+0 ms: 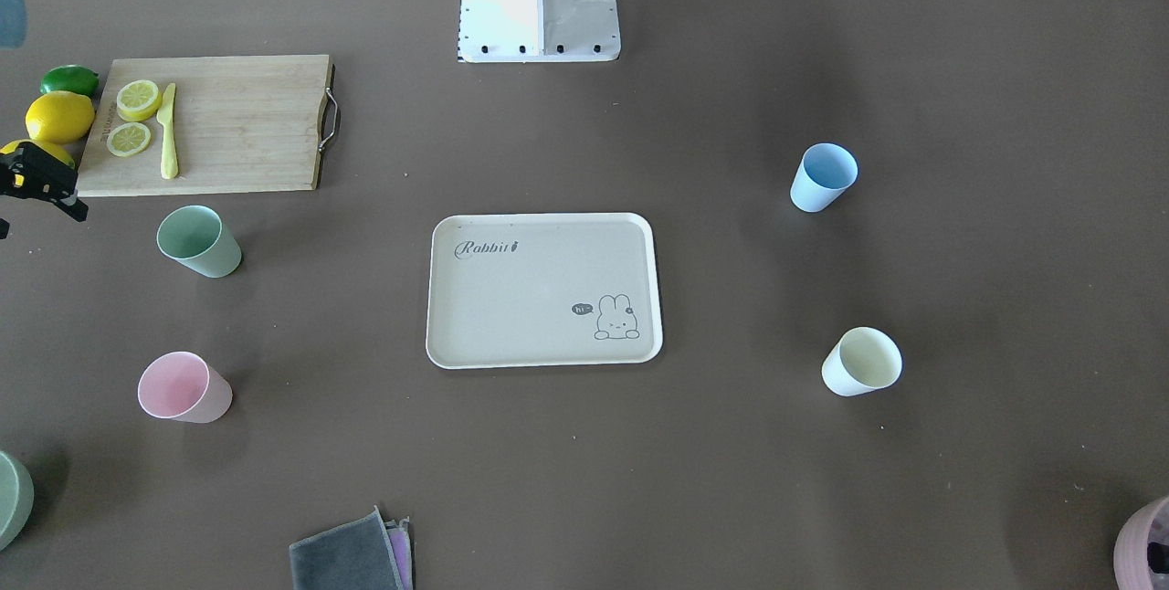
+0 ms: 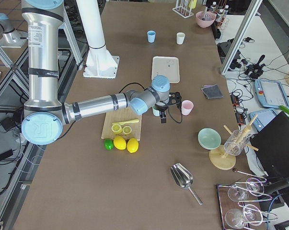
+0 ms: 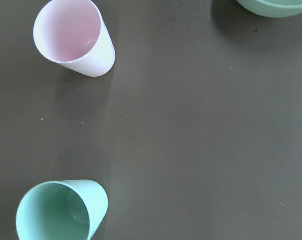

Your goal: Place all cups on tray

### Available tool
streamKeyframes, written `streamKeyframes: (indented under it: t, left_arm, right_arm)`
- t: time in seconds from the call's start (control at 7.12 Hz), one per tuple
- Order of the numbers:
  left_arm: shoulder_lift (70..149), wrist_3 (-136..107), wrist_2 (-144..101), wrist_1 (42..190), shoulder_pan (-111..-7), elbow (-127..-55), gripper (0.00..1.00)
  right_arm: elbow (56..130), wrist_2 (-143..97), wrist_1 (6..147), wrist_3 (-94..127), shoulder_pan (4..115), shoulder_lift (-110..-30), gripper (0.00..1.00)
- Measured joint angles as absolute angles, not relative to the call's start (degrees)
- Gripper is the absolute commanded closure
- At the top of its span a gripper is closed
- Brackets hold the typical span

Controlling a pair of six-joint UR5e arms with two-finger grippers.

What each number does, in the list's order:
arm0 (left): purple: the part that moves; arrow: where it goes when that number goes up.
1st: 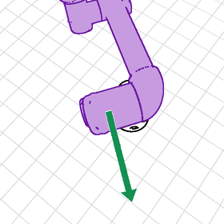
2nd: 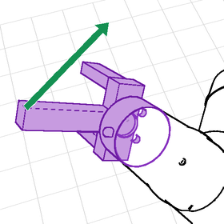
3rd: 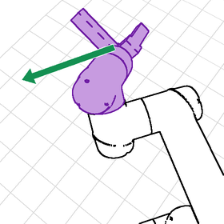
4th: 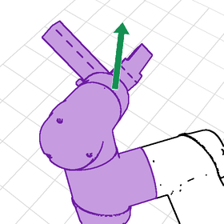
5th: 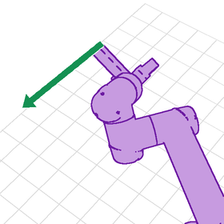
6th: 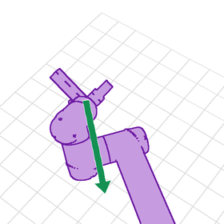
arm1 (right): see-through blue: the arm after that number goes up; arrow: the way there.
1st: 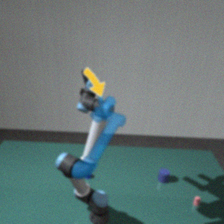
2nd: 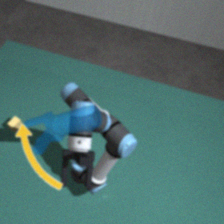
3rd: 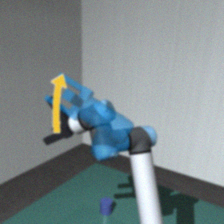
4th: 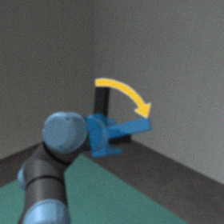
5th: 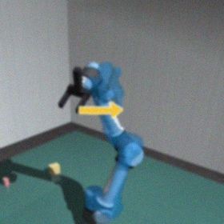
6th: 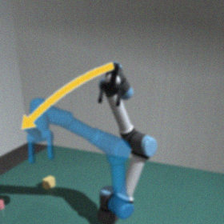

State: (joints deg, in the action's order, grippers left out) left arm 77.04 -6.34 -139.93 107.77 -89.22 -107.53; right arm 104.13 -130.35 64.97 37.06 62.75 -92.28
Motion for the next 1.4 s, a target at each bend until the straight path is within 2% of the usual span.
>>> streamKeyframes:
  t: [0.42,0.7,0.84,0.98,1.4]
  left_arm:
    - [79.10,-18.60,-139.61,108.95,-81.41,-110.56,0.10]
    - [80.95,-24.58,-139.27,110.45,-77.22,-110.71,0.10]
    - [81.30,-27.34,-139.18,111.85,-75.65,-110.73,0.10]
    - [81.42,-28.95,-139.07,112.76,-74.79,-110.74,0.10]
    - [81.46,-32.67,-136.54,114.01,-71.40,-110.85,0.12]
  right_arm:
    - [100.32,-127.33,64.30,41.54,57.13,-88.54,0.12]
    - [97.58,-127.25,64.31,41.75,55.35,-86.51,0.25]
    - [97.28,-127.61,64.27,41.80,54.94,-86.37,0.52]
    - [97.24,-128.02,64.26,41.81,54.73,-86.44,1.00]
    - [97.58,-128.93,64.26,41.77,54.58,-86.39,1.00]
